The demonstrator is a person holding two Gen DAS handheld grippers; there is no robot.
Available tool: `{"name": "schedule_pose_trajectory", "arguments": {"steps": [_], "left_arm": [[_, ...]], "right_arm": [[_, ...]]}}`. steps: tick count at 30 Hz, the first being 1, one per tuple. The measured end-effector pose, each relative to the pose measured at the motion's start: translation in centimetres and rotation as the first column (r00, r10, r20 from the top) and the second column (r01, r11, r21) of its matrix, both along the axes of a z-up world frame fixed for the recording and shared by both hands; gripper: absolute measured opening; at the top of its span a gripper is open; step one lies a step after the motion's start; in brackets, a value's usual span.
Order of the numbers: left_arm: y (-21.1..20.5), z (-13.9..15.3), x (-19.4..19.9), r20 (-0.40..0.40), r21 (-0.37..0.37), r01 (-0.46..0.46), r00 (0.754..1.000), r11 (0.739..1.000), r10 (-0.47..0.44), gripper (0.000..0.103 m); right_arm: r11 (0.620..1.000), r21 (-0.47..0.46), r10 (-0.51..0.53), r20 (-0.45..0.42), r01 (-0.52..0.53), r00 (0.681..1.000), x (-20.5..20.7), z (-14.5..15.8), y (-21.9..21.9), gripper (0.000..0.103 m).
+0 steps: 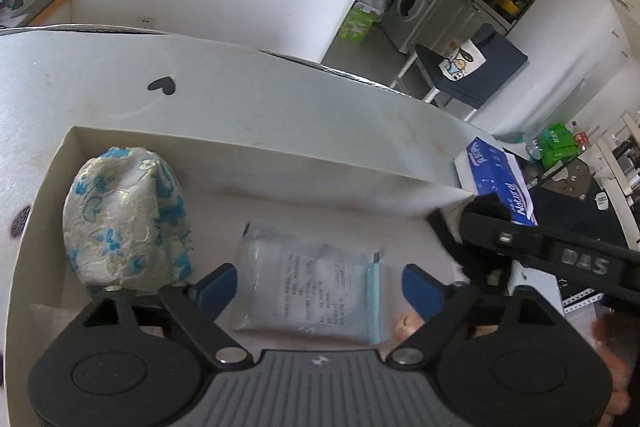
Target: Organize soft objects
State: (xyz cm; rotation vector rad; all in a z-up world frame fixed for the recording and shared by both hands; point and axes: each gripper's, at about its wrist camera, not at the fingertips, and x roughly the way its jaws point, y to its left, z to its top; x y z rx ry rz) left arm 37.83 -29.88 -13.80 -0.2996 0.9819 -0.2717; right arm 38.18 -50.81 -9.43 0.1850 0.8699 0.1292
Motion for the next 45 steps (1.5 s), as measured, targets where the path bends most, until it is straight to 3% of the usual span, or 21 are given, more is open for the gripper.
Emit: {"name": "schedule_pose_trajectory", "arguments": {"steps": [2,4,5,14,24,36,45], "left_arm": [[-0.1,0.1,-0.1,0.003,-0.003,0.011,1.000,1.000,-0.011,0.101],[-0.1,0.4,-0.4,0.017,0.004,0.023,1.000,1.000,-0.023,0.101],[-0.3,0.5,-0.5,0.022,0.009,0.031,0.999,0.999,-0.031,0.102],[-0.9,1.9,-1.7,0.037,0.037,0.080,0.996,0.996,-0.081,0.103],[-0.5,5.5,-4.3,0.101,0.059,0.083,0.991,0.995,-0.089,0.103],[1.9,11.1,-9.9,0.226,0.105,0.028,0.973,0.994,-0.051,0.103],[4.9,13.1,-15.4,0.308,0.162,0.003,0.950,0.987,-0.054,0.103]], "right_arm": [[1.000,-0.008,-0.001,0.006,0.001,1.000,0.1,0.0,0.3,0.053],[1.000,-0.018,-0.008,0.029,0.008,1.000,-0.1,0.2,0.4,0.066],[1.000,-0.021,-0.009,0.035,0.009,0.999,-0.2,0.4,0.4,0.068],[0.999,-0.017,-0.039,0.033,0.039,0.999,-2.0,1.3,-0.8,0.079],[1.000,0.001,-0.027,0.102,0.027,0.994,-5.7,4.5,-1.2,0.083],[1.000,0.005,0.026,0.201,-0.027,0.979,-11.2,8.5,0.2,0.086],[0.999,-0.026,0.029,0.254,-0.024,0.967,-17.6,10.1,2.0,0.092]]}}
